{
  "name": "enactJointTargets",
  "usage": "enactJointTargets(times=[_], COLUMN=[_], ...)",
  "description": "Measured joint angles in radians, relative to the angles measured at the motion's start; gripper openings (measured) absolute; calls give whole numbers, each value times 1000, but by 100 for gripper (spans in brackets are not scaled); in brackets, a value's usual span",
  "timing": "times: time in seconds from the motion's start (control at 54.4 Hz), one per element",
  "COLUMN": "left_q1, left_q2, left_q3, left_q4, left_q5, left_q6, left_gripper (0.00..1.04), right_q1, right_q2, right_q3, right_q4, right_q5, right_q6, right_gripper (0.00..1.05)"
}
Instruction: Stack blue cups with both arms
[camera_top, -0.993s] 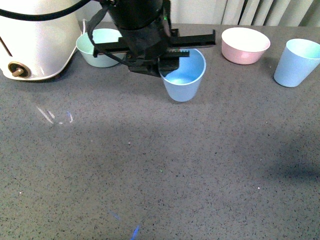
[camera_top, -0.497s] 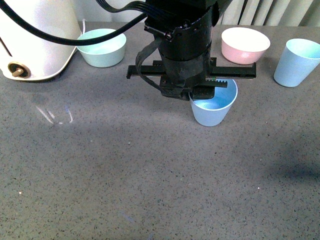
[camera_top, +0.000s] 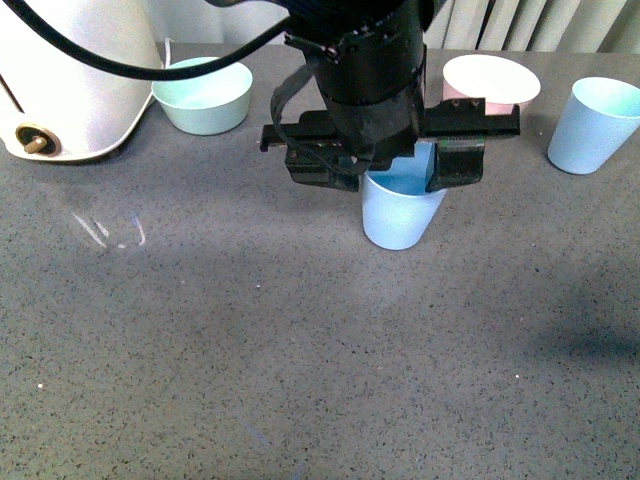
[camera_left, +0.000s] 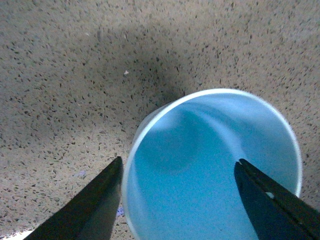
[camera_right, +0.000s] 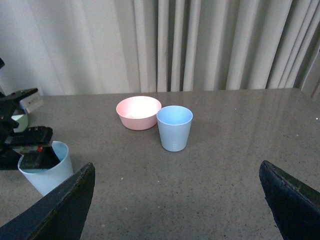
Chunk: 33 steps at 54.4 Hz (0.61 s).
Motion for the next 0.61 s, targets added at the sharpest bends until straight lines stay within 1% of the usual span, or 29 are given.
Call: enactJointTargets(times=[0.018, 0.037, 0.055, 0.074, 0.092, 0.11, 0.147, 0.221, 0.35, 0.423, 0.515, 0.552, 0.57, 0.589, 0.607], left_q1=[5, 6, 13, 17, 18, 26, 32, 46, 75, 109, 138, 145, 150, 154, 160], left_q2=[-7, -10, -21, -29, -31, -46, -58, -83, -142, -227, -313, -348, -375, -387, -412], left_q3=[0, 0, 0, 0, 0, 0, -2, -11, -69, -175, -272, -322, -373, -401, -456], left_q4=[2, 3, 6, 7, 8, 10, 14, 26, 68, 166, 255, 325, 428, 484, 595], left_q5=[6, 8, 18, 20, 21, 22, 26, 29, 45, 81, 87, 48, -32, -75, -156], left_q6=[-3, -3, -7, -7, -8, -9, -9, -11, -14, -13, -2, 29, 65, 86, 129], left_gripper=[77, 78, 84, 88, 88, 95, 98, 95, 96, 96, 96, 94, 91, 89, 86], right_q1=[0, 0, 0, 0, 0, 0, 0, 0, 0, 0, 0, 0, 0, 0, 0], right_q2=[0, 0, 0, 0, 0, 0, 0, 0, 0, 0, 0, 0, 0, 0, 0], right_q3=[0, 0, 0, 0, 0, 0, 0, 0, 0, 0, 0, 0, 0, 0, 0], right_q4=[0, 0, 0, 0, 0, 0, 0, 0, 0, 0, 0, 0, 0, 0, 0], right_q5=[0, 0, 0, 0, 0, 0, 0, 0, 0, 0, 0, 0, 0, 0, -1], right_q6=[0, 0, 0, 0, 0, 0, 0, 0, 0, 0, 0, 0, 0, 0, 0], right_gripper=[96, 96, 96, 96, 96, 96, 96, 96, 96, 96, 96, 96, 96, 96, 96])
